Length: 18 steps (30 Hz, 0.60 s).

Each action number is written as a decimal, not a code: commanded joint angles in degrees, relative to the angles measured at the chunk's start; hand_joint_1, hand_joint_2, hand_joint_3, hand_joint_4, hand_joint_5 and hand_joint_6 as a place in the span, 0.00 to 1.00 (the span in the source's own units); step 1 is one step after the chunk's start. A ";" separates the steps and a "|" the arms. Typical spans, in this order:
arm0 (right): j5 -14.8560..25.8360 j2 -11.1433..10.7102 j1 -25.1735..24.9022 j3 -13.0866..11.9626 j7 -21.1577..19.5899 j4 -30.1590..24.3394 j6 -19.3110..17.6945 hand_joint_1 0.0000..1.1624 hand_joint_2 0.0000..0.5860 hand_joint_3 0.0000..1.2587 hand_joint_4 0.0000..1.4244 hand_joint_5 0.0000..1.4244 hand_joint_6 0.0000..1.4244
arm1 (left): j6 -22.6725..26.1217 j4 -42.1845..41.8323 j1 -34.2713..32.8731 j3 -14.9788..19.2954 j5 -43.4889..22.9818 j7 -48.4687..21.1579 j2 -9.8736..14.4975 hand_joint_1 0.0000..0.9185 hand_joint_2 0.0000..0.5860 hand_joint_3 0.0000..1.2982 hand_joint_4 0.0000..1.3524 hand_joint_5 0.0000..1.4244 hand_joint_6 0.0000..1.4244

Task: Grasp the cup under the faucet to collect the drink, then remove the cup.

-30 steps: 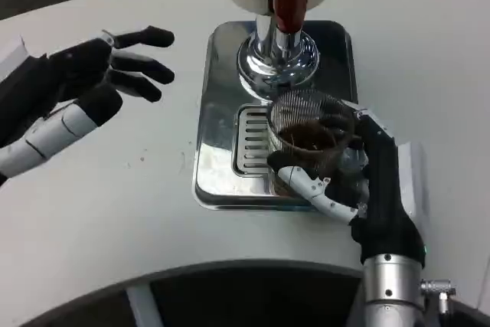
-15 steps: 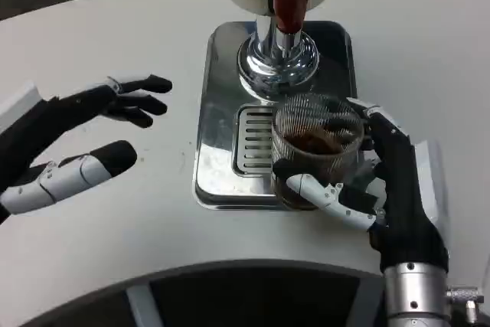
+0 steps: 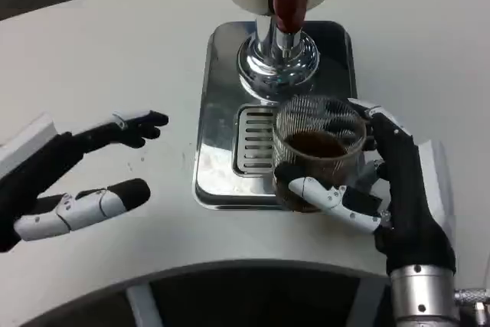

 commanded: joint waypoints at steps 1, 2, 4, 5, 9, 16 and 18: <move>-0.32 0.78 -0.14 0.52 0.41 -3.09 -1.18 0.75 0.29 0.70 0.72 0.87 0.86 | -0.12 -1.96 2.28 -1.16 3.83 1.53 1.74 0.00 0.24 0.13 0.11 0.12 0.10; -0.31 0.84 -0.07 0.52 0.55 -3.32 -1.08 0.75 0.29 0.71 0.72 0.87 0.86 | -0.06 -2.33 2.52 -1.35 4.45 1.72 1.95 0.00 0.24 0.12 0.10 0.11 0.09; -0.55 0.79 0.04 0.61 0.81 -3.79 -1.03 0.75 0.29 0.71 0.73 0.88 0.86 | 0.14 -3.49 3.20 -1.75 5.95 2.01 2.32 0.00 0.24 0.11 0.08 0.09 0.08; -0.59 0.77 0.13 0.67 1.06 -4.09 -1.00 0.75 0.29 0.71 0.73 0.88 0.86 | 0.28 -3.95 3.45 -1.90 6.46 2.15 2.46 0.00 0.24 0.10 0.06 0.08 0.07; -0.61 0.74 1.07 0.99 2.11 -5.66 -0.84 0.75 0.29 0.71 0.73 0.88 0.86 | 1.15 -5.99 4.55 -2.52 8.03 2.59 2.56 0.00 0.24 0.09 0.03 0.05 0.06; -0.71 0.50 3.16 1.21 4.19 -8.88 -0.83 0.75 0.30 0.72 0.74 0.88 0.88 | 2.17 -8.46 5.85 -3.09 9.22 3.34 2.32 0.00 0.24 0.08 0.02 0.04 0.05; -0.65 0.52 3.60 1.16 4.93 -10.05 -0.57 0.76 0.30 0.72 0.74 0.89 0.88 | 2.58 -9.61 6.26 -3.46 9.91 3.37 2.46 0.00 0.24 0.08 0.02 0.03 0.04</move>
